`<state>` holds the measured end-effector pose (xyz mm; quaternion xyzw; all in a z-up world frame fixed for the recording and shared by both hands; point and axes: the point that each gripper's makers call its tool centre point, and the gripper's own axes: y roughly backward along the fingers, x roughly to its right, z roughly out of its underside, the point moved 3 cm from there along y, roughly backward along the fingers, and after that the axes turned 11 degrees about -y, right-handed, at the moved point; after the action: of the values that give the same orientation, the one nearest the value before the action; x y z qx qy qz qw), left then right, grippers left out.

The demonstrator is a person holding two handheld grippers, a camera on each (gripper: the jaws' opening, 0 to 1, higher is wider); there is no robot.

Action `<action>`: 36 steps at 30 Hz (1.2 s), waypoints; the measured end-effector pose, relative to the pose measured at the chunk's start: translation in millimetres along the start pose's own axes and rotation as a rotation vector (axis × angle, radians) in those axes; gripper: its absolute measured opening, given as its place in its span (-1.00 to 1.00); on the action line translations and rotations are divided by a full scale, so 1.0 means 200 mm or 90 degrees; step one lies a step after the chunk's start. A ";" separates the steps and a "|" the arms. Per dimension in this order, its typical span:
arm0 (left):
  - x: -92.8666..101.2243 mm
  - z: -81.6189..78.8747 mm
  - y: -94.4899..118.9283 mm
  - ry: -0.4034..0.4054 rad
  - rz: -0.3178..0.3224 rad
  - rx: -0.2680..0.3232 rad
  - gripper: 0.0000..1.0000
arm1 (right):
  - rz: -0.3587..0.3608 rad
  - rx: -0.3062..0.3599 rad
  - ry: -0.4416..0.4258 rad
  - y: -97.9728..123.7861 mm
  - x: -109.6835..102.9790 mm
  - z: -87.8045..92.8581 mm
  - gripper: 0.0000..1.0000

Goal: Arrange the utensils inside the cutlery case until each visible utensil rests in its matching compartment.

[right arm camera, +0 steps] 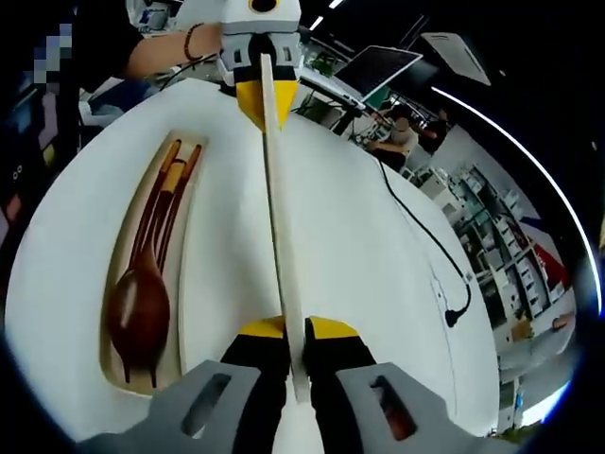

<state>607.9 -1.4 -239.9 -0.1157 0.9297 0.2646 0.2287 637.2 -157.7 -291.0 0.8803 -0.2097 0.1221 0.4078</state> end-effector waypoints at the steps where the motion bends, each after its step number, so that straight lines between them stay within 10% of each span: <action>1: -0.02 0.00 0.00 0.029 -0.011 0.003 -0.90 | 0.001 -0.001 0.003 0.00 0.00 0.00 -0.93; 7: -0.08 0.00 0.03 0.126 -0.049 0.022 -0.74 | 0.010 0.006 0.002 0.02 0.00 -0.02 -0.95; 11: -0.07 0.01 0.04 0.411 -0.028 0.074 -0.41 | 0.036 0.017 -0.010 0.06 0.03 -0.03 -0.95; 17: -0.06 0.05 0.07 0.557 -0.026 0.138 -0.28 | 0.095 0.008 0.001 0.13 0.10 -0.03 -0.95; 23: -0.03 -0.07 0.09 0.824 0.089 0.315 -0.14 | 0.148 -0.006 0.099 0.19 0.12 -0.05 -0.94; 36: -0.10 -0.14 0.09 0.983 0.097 0.421 0.08 | 0.356 -0.029 0.247 0.34 0.18 -0.11 -0.94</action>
<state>608.7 -0.1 -201.6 -0.1282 0.8598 -0.1600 -0.4676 635.9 -189.6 -218.2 0.7398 -0.3638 0.3897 0.4105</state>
